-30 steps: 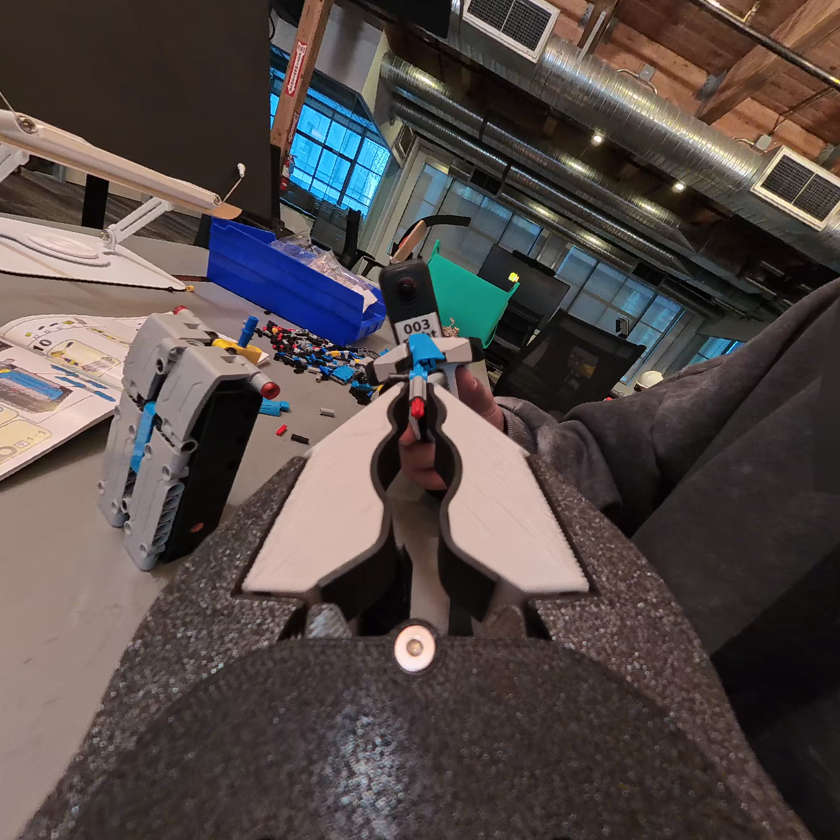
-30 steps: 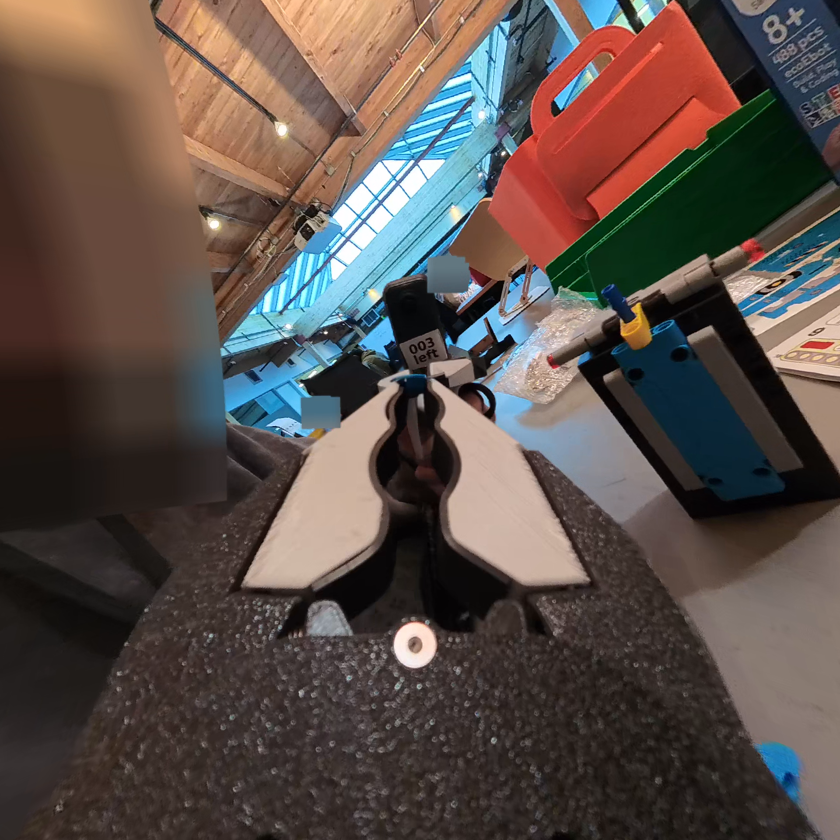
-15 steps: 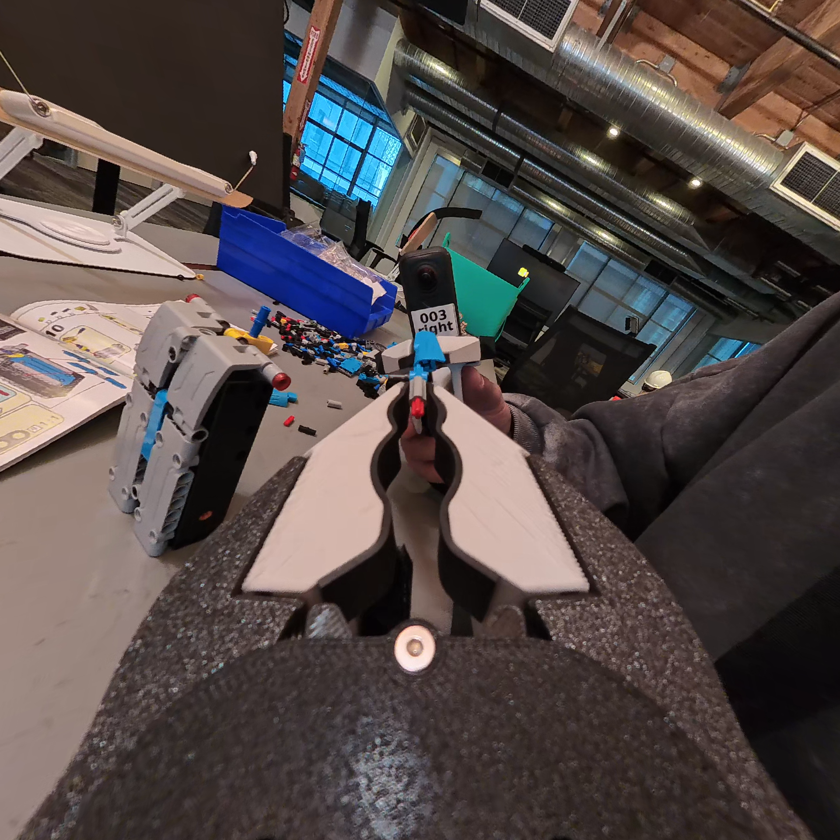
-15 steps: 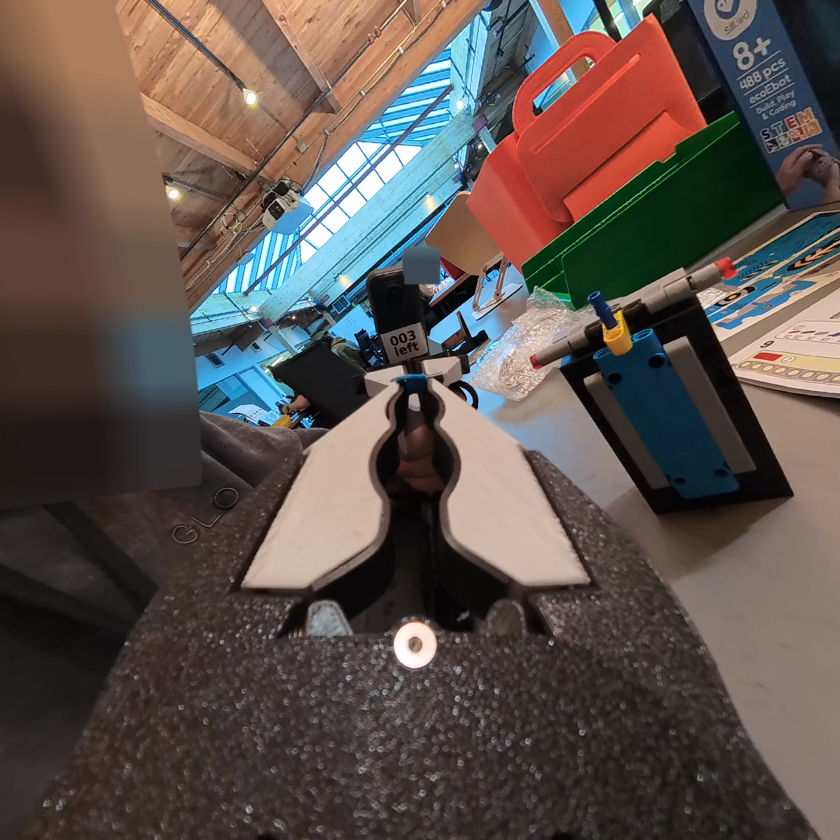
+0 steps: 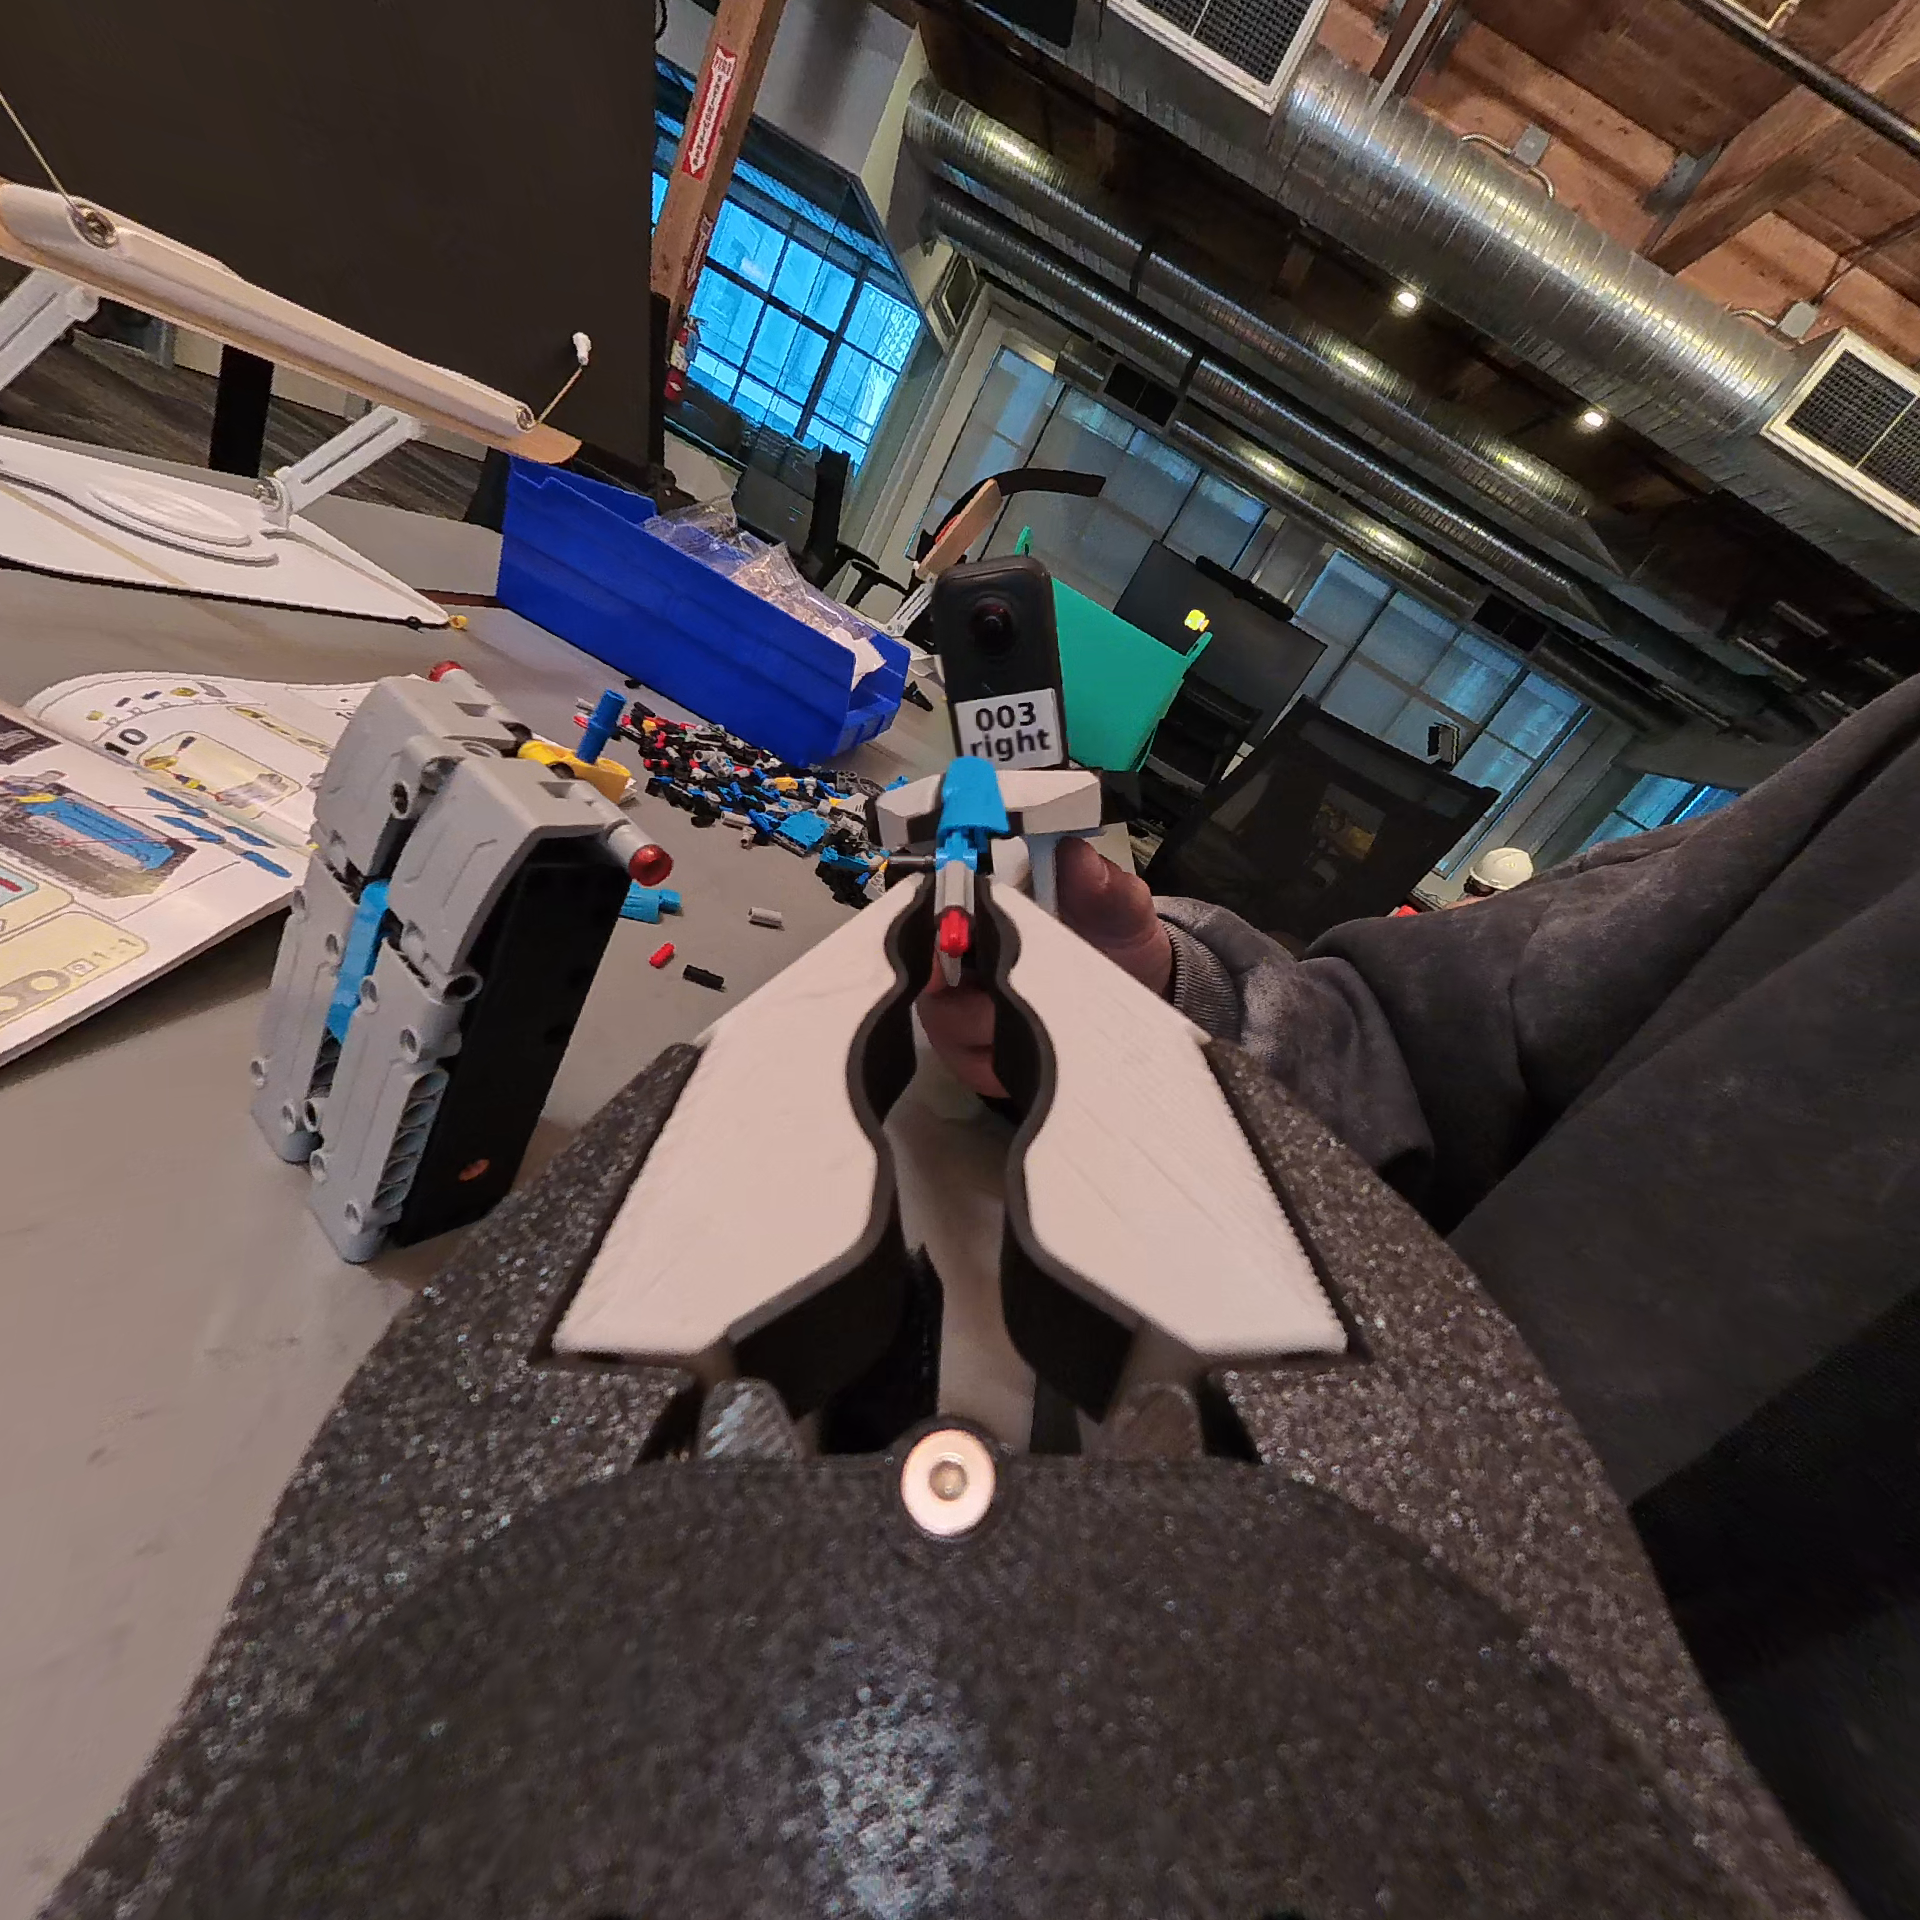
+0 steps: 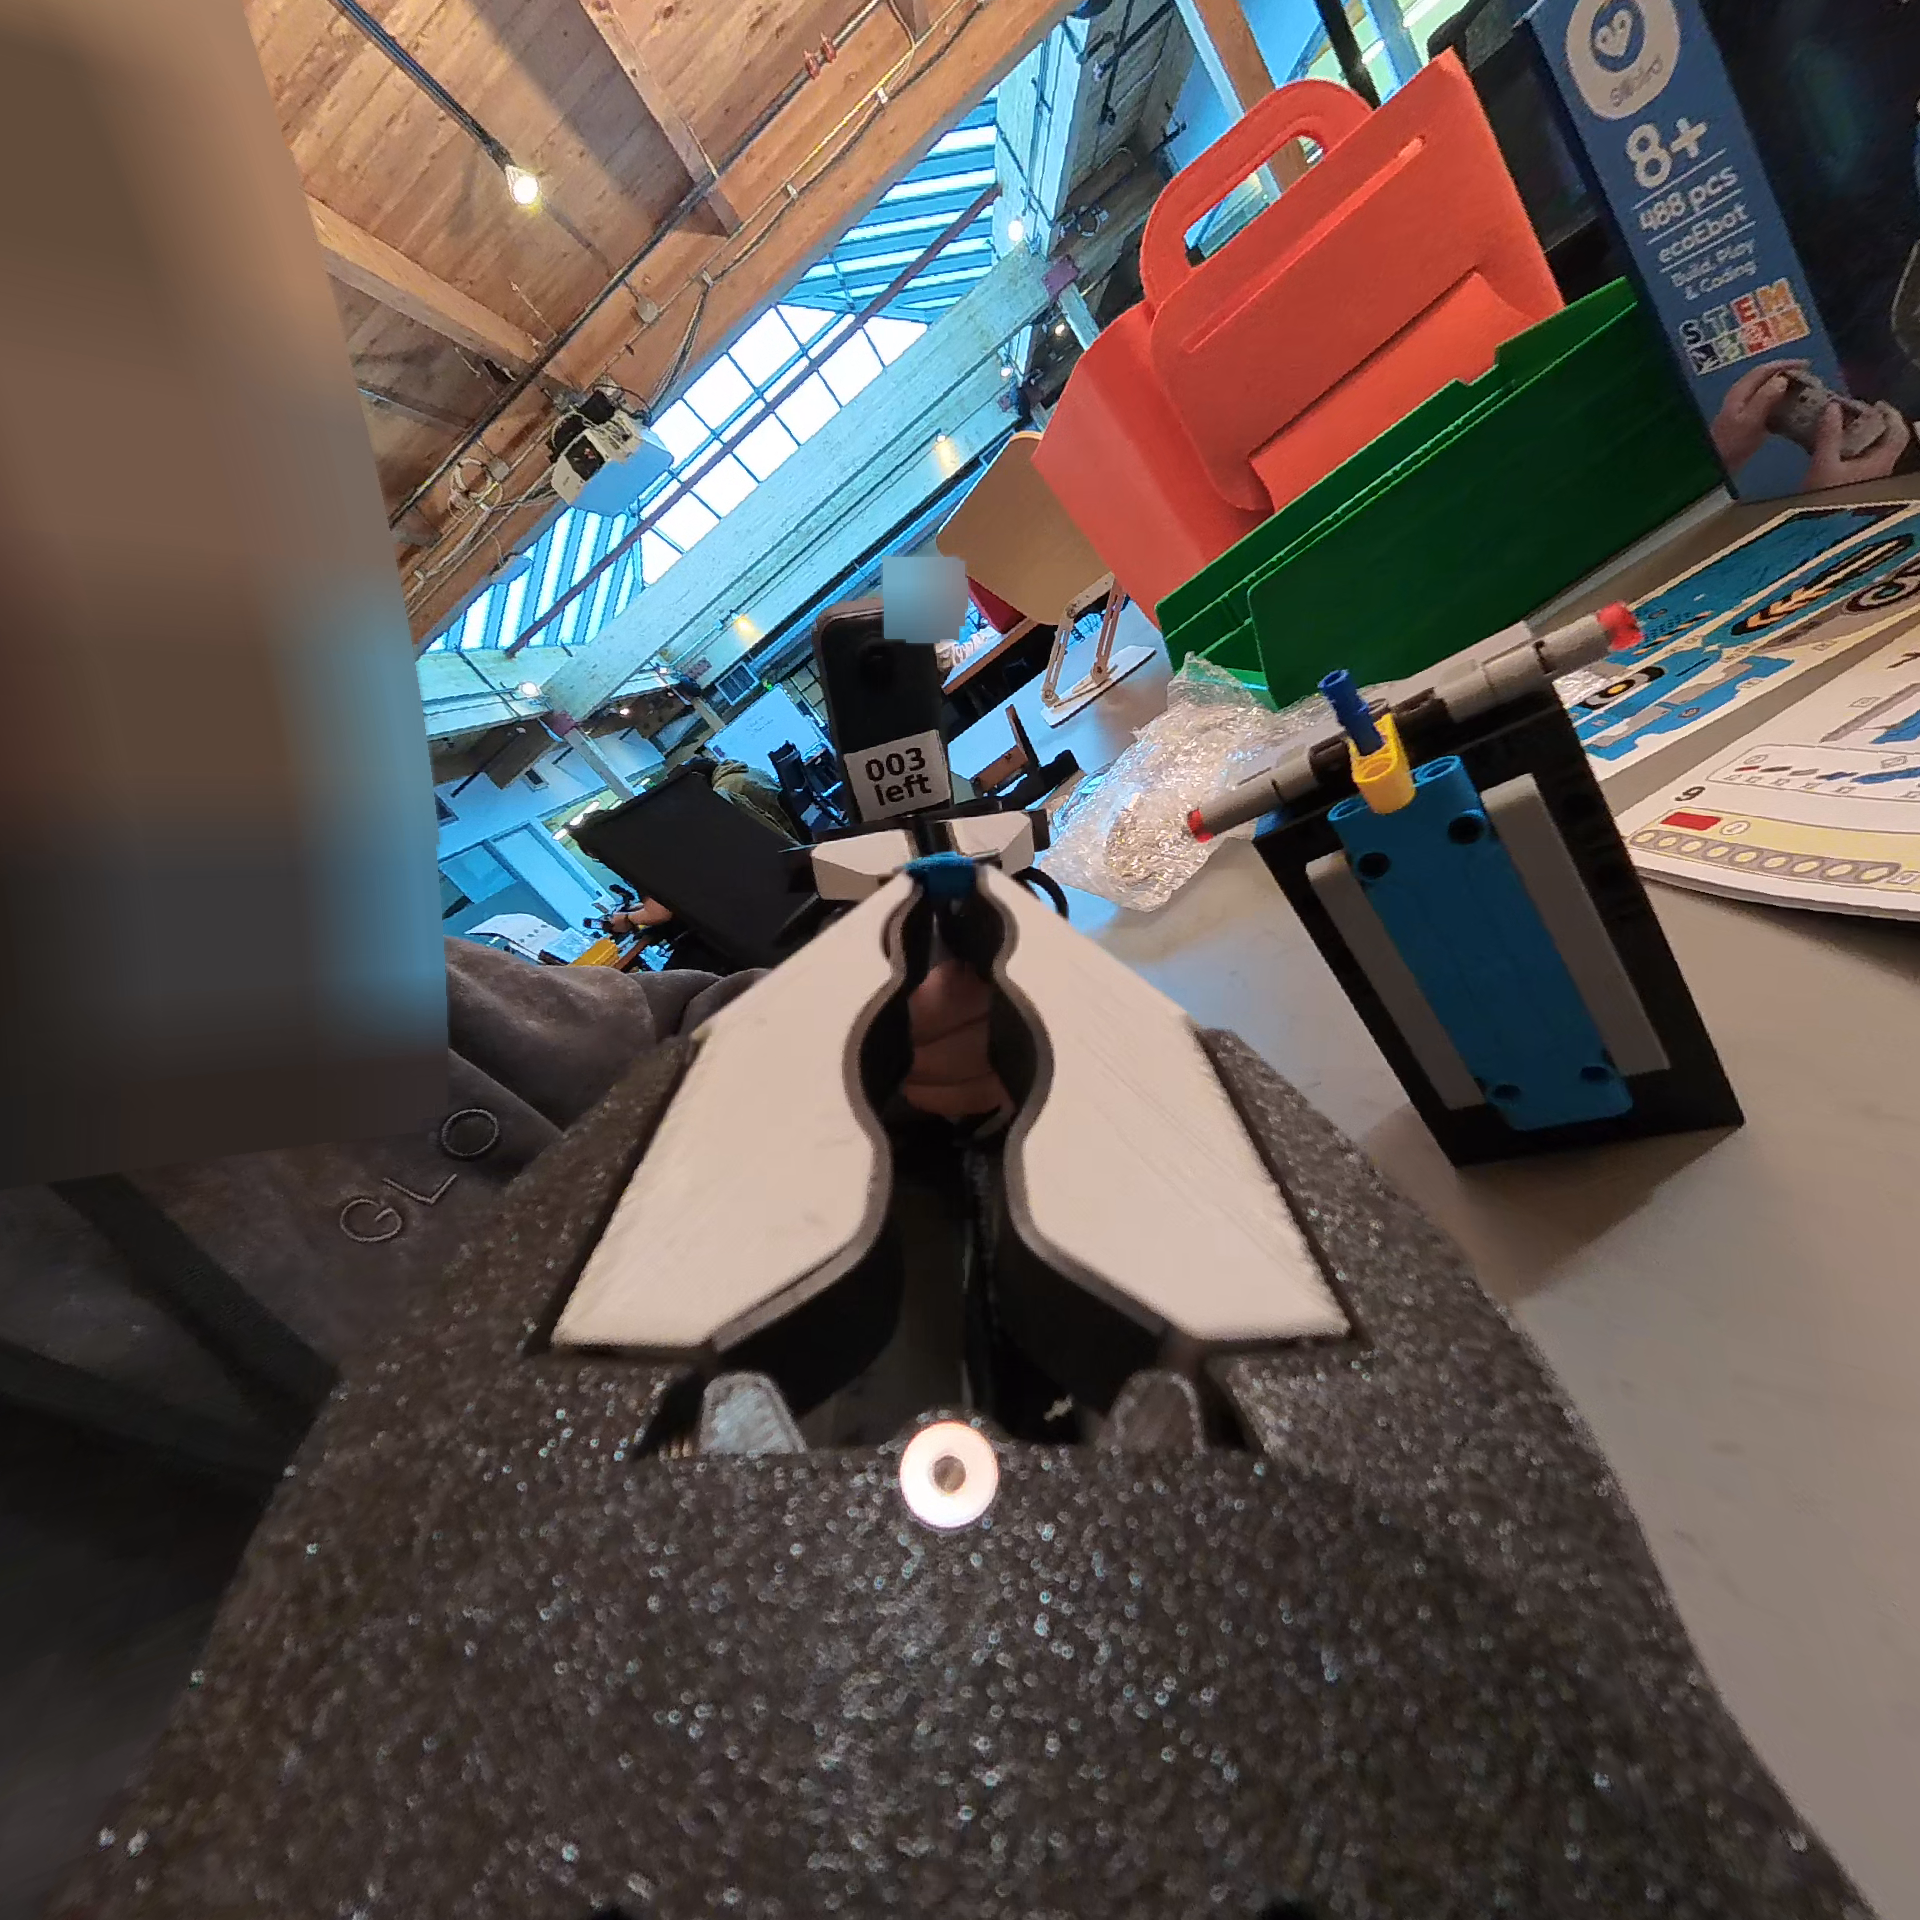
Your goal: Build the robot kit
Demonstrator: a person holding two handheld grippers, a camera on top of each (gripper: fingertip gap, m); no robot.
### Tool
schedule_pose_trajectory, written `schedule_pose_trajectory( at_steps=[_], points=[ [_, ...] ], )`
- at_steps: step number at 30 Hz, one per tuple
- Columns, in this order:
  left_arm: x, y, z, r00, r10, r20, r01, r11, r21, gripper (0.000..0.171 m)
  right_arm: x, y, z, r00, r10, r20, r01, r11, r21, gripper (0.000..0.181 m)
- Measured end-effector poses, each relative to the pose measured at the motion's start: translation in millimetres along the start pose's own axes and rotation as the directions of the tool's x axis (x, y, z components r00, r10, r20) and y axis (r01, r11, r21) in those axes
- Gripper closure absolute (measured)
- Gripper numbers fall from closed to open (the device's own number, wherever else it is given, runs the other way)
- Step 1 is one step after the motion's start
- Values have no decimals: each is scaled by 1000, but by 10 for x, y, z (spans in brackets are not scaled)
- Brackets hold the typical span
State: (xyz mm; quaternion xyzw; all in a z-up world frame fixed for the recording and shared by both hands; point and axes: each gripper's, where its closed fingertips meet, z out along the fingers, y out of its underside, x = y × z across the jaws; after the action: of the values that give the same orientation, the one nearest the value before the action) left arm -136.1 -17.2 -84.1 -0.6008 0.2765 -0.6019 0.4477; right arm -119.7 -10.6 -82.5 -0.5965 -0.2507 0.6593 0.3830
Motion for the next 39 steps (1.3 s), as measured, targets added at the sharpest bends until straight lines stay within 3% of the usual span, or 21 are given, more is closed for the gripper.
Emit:
schedule_pose_trajectory(
  at_steps=[12, 25, 28, 39],
  points=[
    [-10, 29, 7, 1000, -9, 0, 9, 1000, -15, 165, 7, 27, -5, 999, -40, -15, 39, 999, -30, 174],
    [4, 132, 28, 1000, 24, 4, -24, 997, -69, 165, 10, 124, -52, 1000, 11, 22, -9, 994, -106, 174],
    [27, 105, 31, 999, 33, -5, -33, 998, -50, 165, -19, 104, -36, 992, 105, 69, -100, 992, -74, 175],
    [37, 79, 33, 999, 34, -3, -34, 999, -24, 165, -37, 83, -4, 991, 112, 77, -109, 993, -47, 176]
  ],
)
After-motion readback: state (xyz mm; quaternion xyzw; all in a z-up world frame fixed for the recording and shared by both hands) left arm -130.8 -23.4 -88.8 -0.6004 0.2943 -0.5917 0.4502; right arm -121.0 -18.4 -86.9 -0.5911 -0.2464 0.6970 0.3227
